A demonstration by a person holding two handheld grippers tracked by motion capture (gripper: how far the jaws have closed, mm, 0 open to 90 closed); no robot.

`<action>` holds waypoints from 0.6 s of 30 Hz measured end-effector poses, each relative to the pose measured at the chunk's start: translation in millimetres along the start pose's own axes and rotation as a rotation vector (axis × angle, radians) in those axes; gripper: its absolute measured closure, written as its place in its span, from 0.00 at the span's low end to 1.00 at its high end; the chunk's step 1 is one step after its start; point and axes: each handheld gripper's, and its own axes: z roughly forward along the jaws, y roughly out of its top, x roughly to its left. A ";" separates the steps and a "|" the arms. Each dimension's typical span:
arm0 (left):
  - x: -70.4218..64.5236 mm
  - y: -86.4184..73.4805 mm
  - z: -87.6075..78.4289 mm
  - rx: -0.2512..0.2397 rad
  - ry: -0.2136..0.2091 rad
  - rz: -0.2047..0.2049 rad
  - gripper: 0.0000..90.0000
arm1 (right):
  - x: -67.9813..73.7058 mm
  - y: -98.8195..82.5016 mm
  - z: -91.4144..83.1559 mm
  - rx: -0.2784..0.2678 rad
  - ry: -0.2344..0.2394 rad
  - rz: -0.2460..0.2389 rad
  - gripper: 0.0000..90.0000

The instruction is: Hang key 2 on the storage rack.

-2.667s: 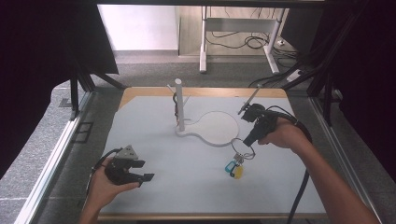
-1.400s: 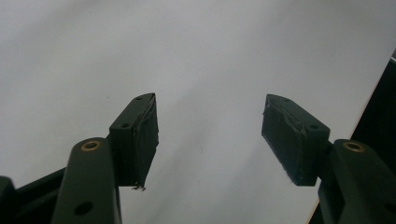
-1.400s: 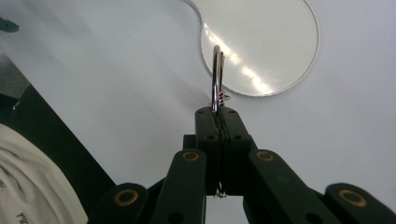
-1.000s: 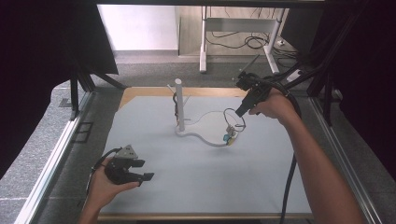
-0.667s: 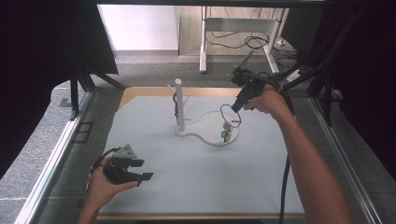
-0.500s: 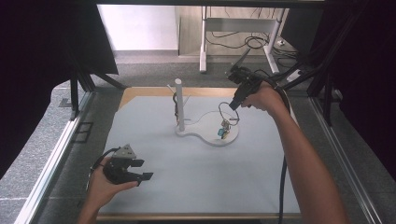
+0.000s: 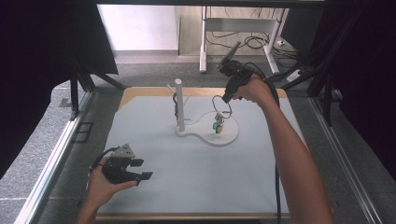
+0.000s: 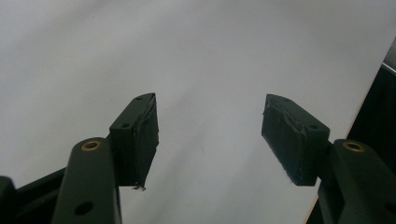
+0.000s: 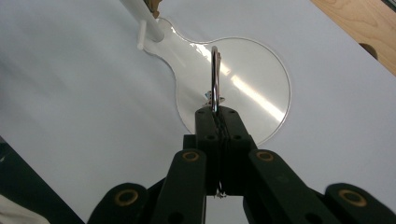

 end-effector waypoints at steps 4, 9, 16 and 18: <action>0.1 -0.3 -1.1 -0.006 0.000 -0.004 0.41 | 0.3 7.9 3.5 -0.007 0.007 0.002 0.98; 1.5 -0.6 -4.9 -0.018 -0.003 -0.007 0.41 | 1.0 13.1 5.3 -0.023 0.024 0.006 0.98; 0.0 -0.3 -6.1 -0.020 0.003 -0.005 0.41 | 2.1 16.4 7.1 -0.031 0.035 0.004 0.98; -1.4 -1.2 -7.4 -0.023 0.004 -0.007 0.41 | 2.6 16.8 9.5 -0.040 0.037 0.011 0.98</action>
